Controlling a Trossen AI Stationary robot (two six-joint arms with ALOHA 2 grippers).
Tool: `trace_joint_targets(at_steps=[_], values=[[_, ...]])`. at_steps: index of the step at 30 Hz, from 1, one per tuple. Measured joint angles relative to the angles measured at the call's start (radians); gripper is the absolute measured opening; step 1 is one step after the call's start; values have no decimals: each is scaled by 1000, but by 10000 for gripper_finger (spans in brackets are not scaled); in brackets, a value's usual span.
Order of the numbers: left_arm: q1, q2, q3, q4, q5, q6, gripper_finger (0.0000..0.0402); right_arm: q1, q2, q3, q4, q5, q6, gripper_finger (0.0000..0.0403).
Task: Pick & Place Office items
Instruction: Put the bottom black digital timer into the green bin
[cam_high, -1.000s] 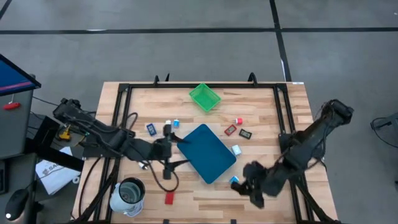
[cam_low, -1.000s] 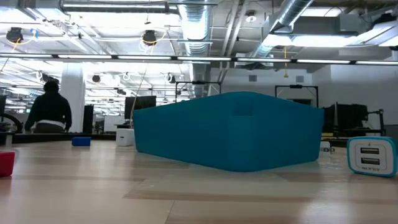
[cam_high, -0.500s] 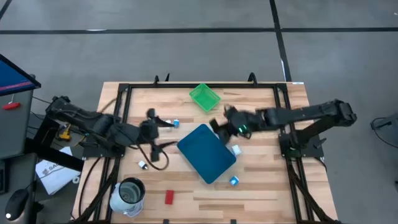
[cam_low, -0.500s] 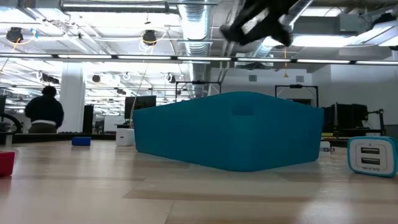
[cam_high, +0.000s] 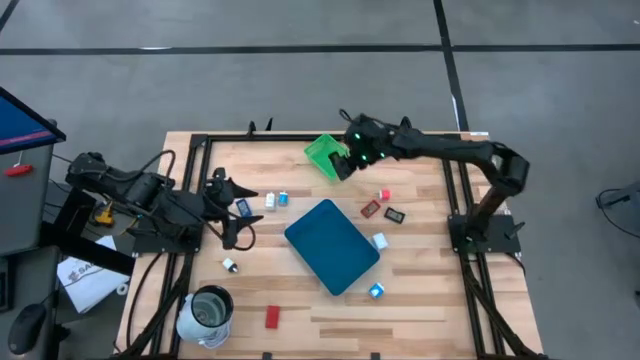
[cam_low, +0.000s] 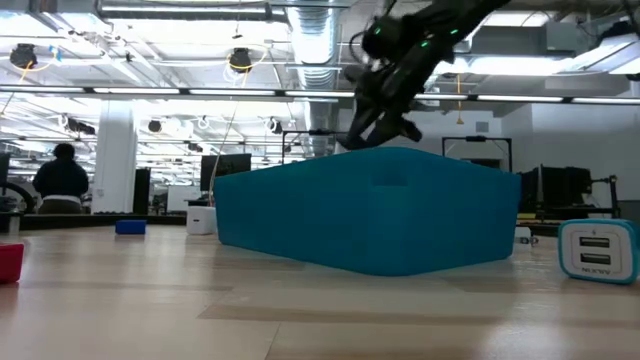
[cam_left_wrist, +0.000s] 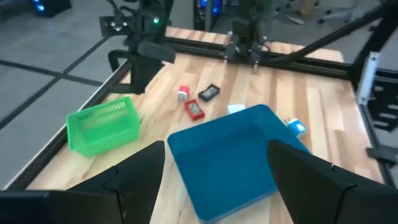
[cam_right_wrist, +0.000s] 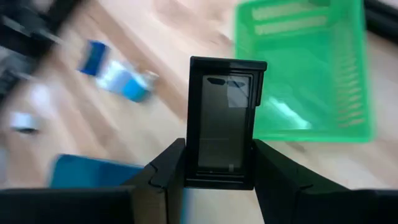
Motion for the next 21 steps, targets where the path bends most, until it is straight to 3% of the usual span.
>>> trace_joint_targets(at_steps=[7, 12, 21], values=[[1, 3, -94, 75, -67, -123, 278, -69, 248, 313, -265, 14, -236, 139], [1, 4, -147, 186, -86, -136, 278, -80, 373, 475, -348, 42, -311, 139], [7, 3, -151, 204, -91, -184, 278, -124, 438, 501, -382, 53, -329, 151]])
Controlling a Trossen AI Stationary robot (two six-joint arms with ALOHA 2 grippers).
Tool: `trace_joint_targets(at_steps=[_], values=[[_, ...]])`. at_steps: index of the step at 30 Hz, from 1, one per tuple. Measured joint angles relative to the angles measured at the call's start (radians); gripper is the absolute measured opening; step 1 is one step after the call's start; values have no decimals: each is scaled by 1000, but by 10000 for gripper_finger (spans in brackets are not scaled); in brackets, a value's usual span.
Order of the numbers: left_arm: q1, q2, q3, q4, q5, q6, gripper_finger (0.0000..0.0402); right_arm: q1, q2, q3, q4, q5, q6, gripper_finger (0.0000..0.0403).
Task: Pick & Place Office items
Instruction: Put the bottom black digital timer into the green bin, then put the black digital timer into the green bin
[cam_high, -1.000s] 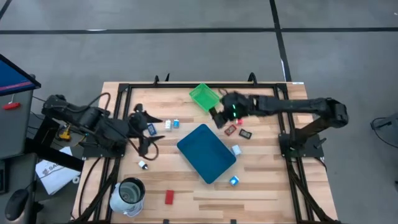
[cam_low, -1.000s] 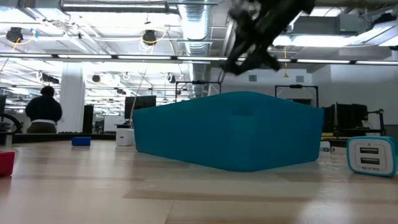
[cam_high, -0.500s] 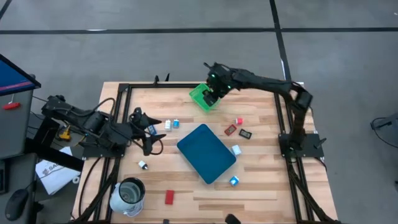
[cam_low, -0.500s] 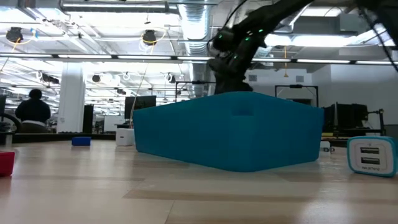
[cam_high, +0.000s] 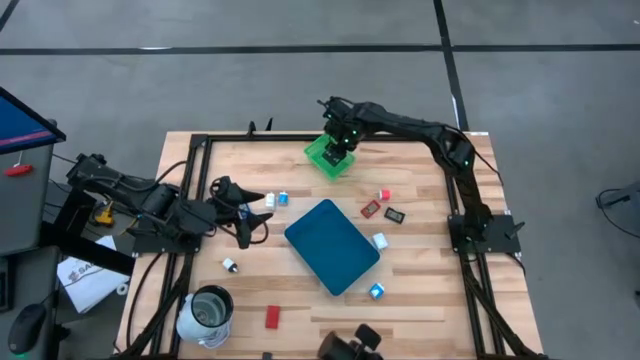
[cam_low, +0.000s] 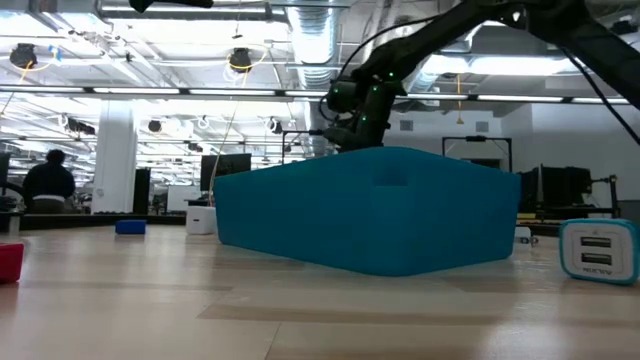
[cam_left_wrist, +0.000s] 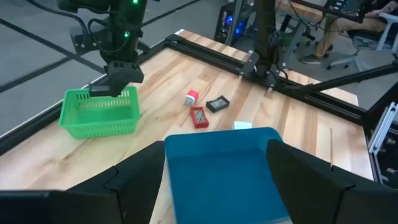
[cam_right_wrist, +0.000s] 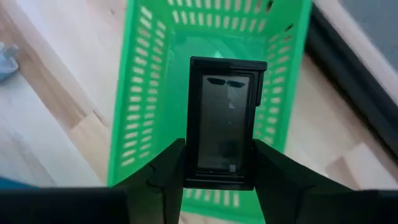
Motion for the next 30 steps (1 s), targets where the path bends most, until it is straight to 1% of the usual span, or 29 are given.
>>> trace_joint_targets(at_steps=[6, 8, 16, 21, 26, 30], values=[[0, 0, 0, 5, 0, 3, 278, -10, -2, -3, -1, -2, -16, 148], [0, 0, 0, 5, 0, 4, 278, -9, -2, -3, -2, -21, -26, 150], [0, 0, 0, 4, -10, 5, 278, 3, -2, -3, 5, -28, -29, 208], [0, 0, 0, 4, -13, 7, 278, 2, -2, -3, -3, -27, -29, 217], [0, 0, 0, 1, -14, 8, 278, 15, -38, -4, -111, -28, -67, 214], [0, 0, 0, -13, -17, 38, 278, 61, -101, -4, -206, -28, -104, 214]])
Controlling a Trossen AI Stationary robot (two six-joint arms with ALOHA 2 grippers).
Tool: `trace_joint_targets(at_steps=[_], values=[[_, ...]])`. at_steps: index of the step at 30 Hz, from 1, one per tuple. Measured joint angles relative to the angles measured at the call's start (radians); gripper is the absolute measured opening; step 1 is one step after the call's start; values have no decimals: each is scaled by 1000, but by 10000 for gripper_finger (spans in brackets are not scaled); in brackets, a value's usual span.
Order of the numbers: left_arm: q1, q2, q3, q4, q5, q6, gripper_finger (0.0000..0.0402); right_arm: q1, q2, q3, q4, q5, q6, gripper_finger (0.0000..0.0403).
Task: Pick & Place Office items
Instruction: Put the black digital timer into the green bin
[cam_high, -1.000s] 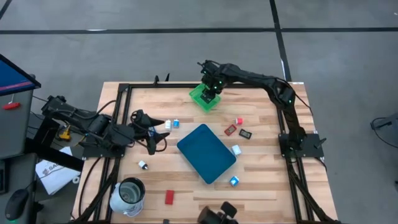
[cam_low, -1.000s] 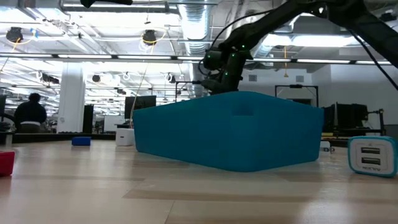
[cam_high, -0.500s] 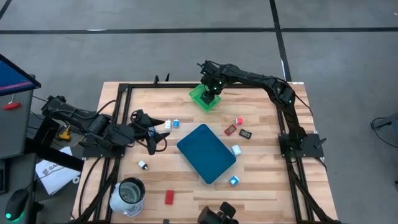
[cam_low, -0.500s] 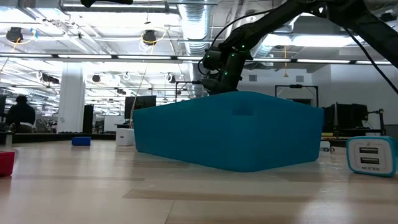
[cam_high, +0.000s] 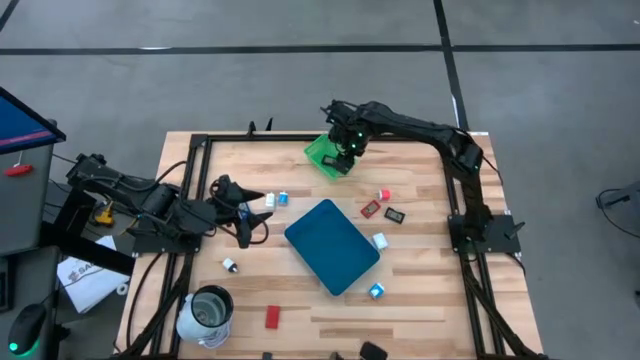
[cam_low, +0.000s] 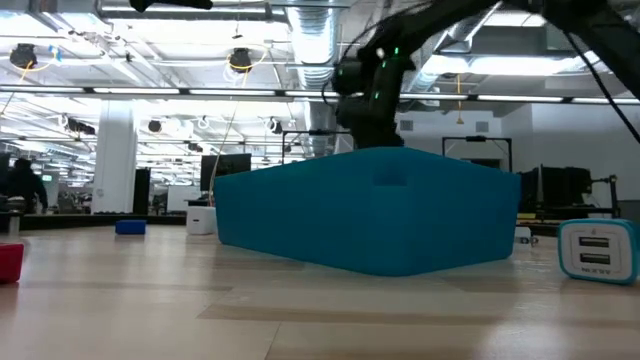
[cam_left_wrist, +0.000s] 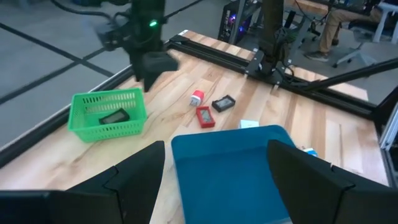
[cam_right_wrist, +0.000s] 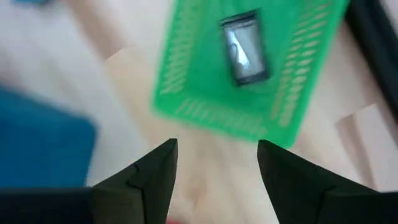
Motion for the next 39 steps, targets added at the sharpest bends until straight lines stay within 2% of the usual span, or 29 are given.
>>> trace_joint_targets(at_steps=[4, 7, 11, 19, 23, 26, 33, 39], values=[[0, 0, 0, 1, -21, 26, 278, 69, -73, -14, -53, 0, -2, 214], [0, 0, 0, 0, -26, 26, 278, 125, -149, -82, -48, 31, 17, 214], [0, 0, 0, 1, -26, 26, 278, 191, -285, -263, -13, 104, 78, 214], [0, 0, 0, 2, -21, 71, 278, 289, -637, -744, 166, 114, 409, 221], [0, 0, 0, 5, -20, 83, 278, 337, -769, -881, 170, 115, 514, 224], [0, 0, 0, 15, -21, 99, 278, 387, -845, -939, 168, 164, 521, 224], [3, 0, 0, 26, -27, 99, 278, 432, -920, -1038, 200, 271, 455, 225], [31, 0, 0, 34, -28, 98, 278, 346, -852, -1114, 276, 172, 392, 225]])
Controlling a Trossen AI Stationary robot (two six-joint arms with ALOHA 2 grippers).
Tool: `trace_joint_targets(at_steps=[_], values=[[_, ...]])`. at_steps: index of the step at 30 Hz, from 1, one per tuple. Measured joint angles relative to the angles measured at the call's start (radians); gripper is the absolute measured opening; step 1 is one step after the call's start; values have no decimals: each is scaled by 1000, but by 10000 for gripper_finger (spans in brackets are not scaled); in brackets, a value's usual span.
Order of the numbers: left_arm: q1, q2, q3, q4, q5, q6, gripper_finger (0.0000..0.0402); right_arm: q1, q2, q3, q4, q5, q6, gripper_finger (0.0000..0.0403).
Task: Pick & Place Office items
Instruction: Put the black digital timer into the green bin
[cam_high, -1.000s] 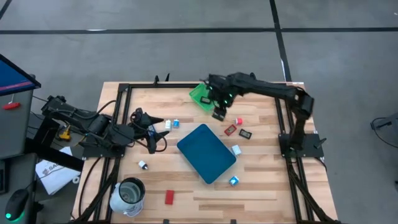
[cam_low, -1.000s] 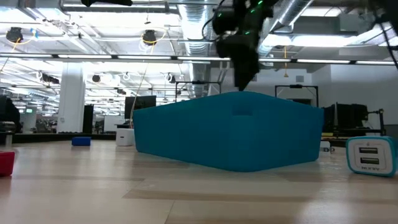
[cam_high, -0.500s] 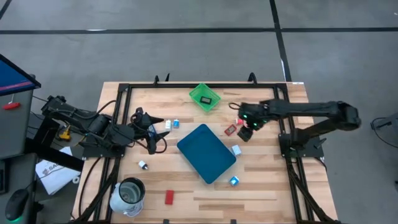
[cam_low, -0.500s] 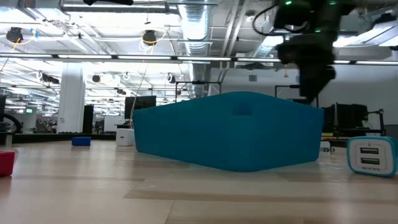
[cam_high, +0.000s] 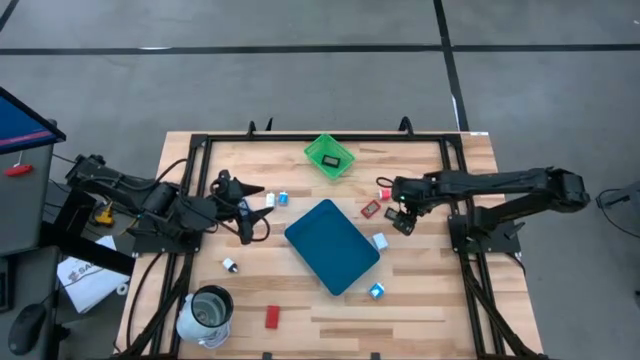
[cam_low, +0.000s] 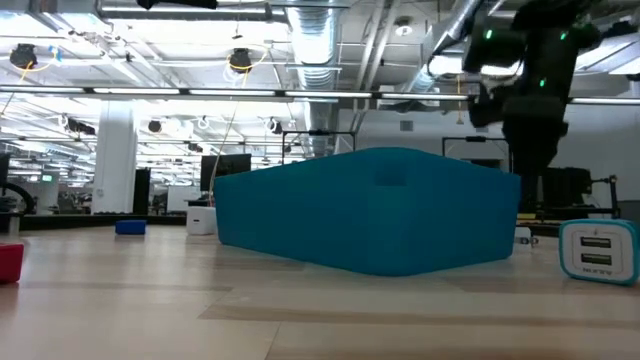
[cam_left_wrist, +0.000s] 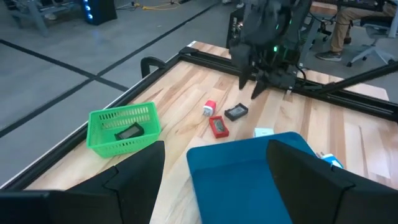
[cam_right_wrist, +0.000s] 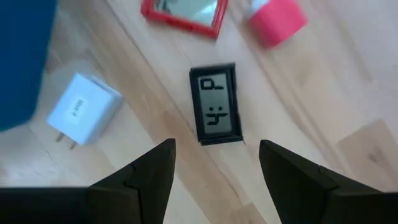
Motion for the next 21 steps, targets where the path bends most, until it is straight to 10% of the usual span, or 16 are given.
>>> trace_joint_targets(at_steps=[21], values=[[80, 0, 0, 36, 65, 2, 278, -85, 324, -19, 186, -86, -186, 225]])
